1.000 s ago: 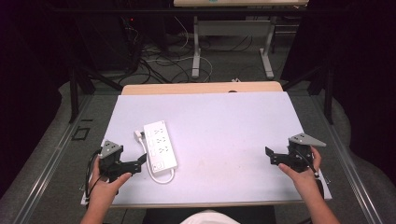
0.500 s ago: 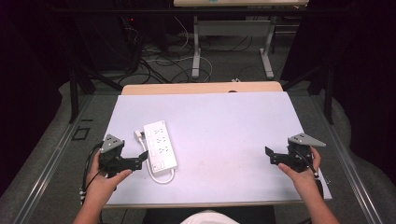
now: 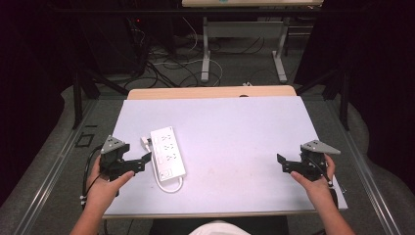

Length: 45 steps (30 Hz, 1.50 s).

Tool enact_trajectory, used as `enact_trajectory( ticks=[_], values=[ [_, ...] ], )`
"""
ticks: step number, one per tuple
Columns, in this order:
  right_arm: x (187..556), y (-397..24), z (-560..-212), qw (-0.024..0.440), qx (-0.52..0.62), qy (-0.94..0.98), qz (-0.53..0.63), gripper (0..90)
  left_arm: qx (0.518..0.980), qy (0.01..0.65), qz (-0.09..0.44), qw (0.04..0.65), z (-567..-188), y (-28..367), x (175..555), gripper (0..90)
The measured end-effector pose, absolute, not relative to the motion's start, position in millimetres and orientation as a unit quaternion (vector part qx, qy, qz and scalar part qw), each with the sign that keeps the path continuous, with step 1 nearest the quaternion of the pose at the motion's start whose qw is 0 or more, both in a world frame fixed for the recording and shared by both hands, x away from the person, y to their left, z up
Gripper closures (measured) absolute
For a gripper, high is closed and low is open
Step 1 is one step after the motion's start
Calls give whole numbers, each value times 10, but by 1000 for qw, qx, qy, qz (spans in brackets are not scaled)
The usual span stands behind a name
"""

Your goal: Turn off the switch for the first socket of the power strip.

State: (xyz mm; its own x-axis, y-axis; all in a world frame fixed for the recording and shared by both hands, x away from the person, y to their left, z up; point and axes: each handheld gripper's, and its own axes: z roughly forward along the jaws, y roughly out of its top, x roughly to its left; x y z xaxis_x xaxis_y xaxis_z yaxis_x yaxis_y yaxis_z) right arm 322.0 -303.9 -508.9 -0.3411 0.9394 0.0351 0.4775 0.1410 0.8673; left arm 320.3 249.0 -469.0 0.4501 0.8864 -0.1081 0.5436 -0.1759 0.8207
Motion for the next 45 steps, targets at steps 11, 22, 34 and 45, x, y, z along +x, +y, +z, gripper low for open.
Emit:
enact_trajectory(
  ticks=[11, 22, 34, 45],
  values=[
    [3224, -3024, -5103, 277, 502, 704, 418, 54, 755, 479, 190, 404, -4609, 2527, 3238, 279],
    [3219, -2999, -5108, 270, 503, 708, 416, 58, 747, 503, 159, 404, -4572, 2556, 3312, 305],
    [3228, -2976, -5127, 270, 500, 710, 416, 63, 759, 527, 120, 363, -4524, 2511, 3392, 389],
    [3232, -2972, -5137, 266, 498, 714, 415, 65, 750, 549, 111, 352, -4567, 2467, 3501, 410]
  ],
)
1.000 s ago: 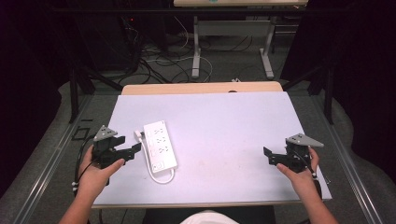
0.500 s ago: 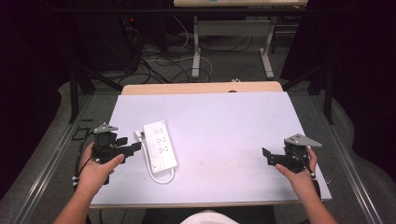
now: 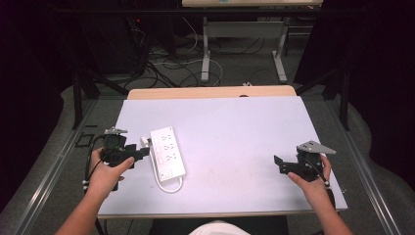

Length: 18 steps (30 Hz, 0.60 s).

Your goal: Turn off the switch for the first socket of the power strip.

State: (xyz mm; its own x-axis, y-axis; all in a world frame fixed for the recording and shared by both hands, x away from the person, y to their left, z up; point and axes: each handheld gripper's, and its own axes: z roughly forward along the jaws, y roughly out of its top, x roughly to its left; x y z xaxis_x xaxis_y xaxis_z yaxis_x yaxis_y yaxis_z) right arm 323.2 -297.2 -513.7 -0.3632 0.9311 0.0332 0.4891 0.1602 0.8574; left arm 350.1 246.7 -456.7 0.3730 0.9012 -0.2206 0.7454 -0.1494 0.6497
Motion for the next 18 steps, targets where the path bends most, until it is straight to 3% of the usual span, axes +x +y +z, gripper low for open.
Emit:
enact_trajectory(
  ticks=[18],
  values=[
    [3236, -2953, -5148, 265, 501, 712, 415, 64, 749, 577, 61, 319, -4673, 2362, 3676, 546]
  ],
)
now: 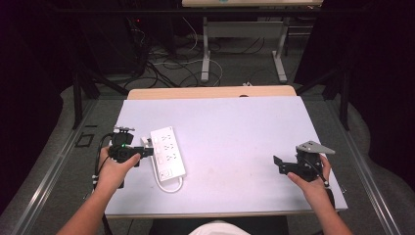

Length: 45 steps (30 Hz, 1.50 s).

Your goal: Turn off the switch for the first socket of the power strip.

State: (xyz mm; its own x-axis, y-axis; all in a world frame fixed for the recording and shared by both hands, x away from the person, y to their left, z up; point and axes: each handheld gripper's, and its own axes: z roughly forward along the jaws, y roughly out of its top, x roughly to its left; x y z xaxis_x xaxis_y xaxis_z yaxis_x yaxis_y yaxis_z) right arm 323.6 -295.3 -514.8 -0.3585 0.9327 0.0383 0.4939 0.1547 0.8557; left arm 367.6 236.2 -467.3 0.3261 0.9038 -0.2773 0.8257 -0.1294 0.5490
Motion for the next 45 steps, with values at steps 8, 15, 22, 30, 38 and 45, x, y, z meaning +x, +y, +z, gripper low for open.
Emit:
enact_trajectory(
  ticks=[8, 15, 22, 30, 38, 45],
  values=[
    [3237, -2955, -5149, 264, 500, 714, 413, 65, 737, 597, 47, 312, -4747, 2359, 3761, 635],
    [3238, -2954, -5152, 261, 499, 717, 411, 66, 735, 603, 36, 307, -4814, 2337, 3809, 680],
    [3244, -2955, -5158, 264, 497, 716, 413, 67, 735, 605, 28, 303, -4863, 2317, 3847, 738],
    [3242, -2959, -5158, 259, 497, 717, 413, 68, 734, 610, 14, 299, -4926, 2307, 3888, 805],
    [3242, -2960, -5159, 259, 498, 718, 412, 68, 734, 610, 5, 298, -4976, 2298, 3918, 876],
    [3244, -2959, -5164, 258, 496, 719, 414, 67, 733, 611, 4, 298, -5021, 2274, 3934, 899]
  ],
)
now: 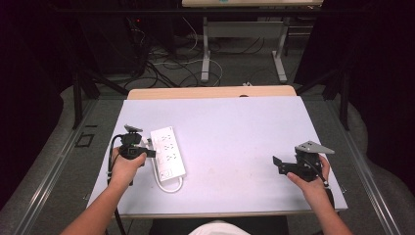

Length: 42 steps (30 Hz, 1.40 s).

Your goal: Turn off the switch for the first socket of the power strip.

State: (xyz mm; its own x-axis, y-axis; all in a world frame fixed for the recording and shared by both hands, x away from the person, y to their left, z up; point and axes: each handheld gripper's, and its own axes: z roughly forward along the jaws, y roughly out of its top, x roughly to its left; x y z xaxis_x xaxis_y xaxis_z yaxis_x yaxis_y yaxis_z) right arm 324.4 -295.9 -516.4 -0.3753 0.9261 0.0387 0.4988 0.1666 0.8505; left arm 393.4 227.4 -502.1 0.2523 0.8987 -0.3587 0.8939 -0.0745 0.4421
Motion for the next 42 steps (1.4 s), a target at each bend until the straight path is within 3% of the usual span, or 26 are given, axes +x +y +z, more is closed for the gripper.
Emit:
enact_trajectory(
  ticks=[42],
  values=[
    [3248, -2948, -5191, 252, 491, 724, 414, 58, 732, 614, -5, 297, -5185, 2141, 4022, 900]
  ],
)
